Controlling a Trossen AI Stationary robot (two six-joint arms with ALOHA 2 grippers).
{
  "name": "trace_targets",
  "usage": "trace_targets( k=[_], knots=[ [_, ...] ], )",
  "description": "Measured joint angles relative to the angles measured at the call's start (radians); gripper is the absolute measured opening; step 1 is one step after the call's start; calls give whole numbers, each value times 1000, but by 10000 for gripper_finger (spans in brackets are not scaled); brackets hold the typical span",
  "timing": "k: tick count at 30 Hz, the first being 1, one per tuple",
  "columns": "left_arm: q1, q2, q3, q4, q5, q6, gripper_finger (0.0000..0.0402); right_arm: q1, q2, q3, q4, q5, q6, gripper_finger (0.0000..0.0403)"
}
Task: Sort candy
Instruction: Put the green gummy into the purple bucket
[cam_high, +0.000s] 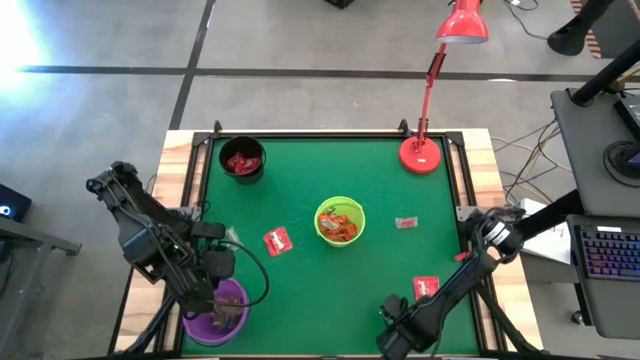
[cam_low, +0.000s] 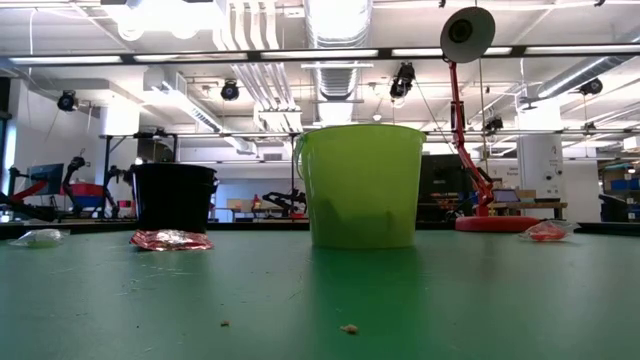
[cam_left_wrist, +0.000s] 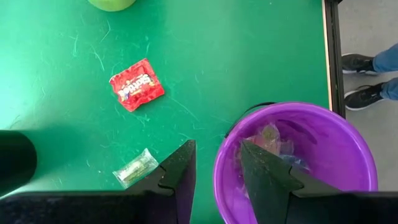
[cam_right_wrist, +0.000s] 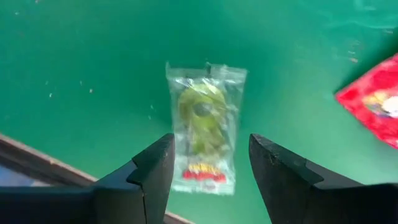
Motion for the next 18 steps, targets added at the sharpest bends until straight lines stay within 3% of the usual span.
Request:
trace_targets(
  k=[10,13,18],
  knots=[
    [0,0,0,-1,0,0,110,0,67,-1,9,-8,-43,191],
    [0,0,0,-1,0,0,110,0,68,-2,16,-8,-43,160],
    [0,0,0,-1,0,0,110,0,65,-2,25,-6,-43,71]
  ],
)
